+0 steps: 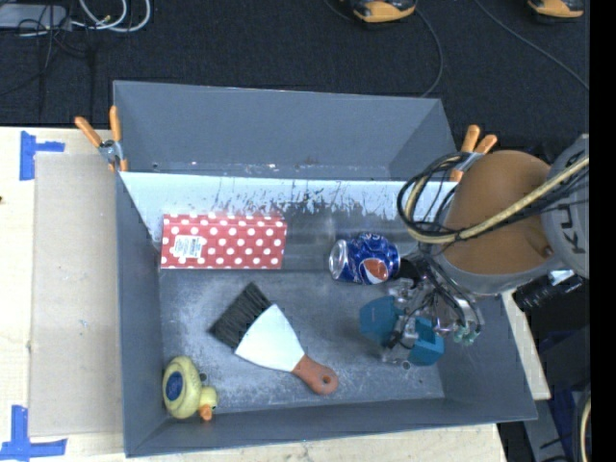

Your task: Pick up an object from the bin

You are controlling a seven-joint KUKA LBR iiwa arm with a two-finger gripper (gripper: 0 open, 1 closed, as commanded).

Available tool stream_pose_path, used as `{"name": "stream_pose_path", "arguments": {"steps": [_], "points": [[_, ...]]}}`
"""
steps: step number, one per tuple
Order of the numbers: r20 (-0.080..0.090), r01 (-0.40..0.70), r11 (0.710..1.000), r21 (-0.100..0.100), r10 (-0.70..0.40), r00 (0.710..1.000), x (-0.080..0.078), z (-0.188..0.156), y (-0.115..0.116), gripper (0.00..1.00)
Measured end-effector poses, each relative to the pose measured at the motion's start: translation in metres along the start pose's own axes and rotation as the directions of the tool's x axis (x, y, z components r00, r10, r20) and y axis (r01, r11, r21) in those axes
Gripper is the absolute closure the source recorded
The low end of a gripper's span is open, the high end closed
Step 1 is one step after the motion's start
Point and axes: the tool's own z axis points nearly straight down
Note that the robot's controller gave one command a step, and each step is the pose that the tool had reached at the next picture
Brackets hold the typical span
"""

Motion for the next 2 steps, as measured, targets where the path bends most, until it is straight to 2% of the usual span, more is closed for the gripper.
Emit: {"name": "stream_pose_path", "arguments": {"steps": [1, 2], "points": [[0.016, 0.030, 1.000, 0.000, -0.030, 0.999, 0.005, -0.063, 0.004, 1.00], [0.018, 0.036, 0.999, 0.000, -0.036, 0.999, 0.006, -0.078, 0.004, 1.00]]}}
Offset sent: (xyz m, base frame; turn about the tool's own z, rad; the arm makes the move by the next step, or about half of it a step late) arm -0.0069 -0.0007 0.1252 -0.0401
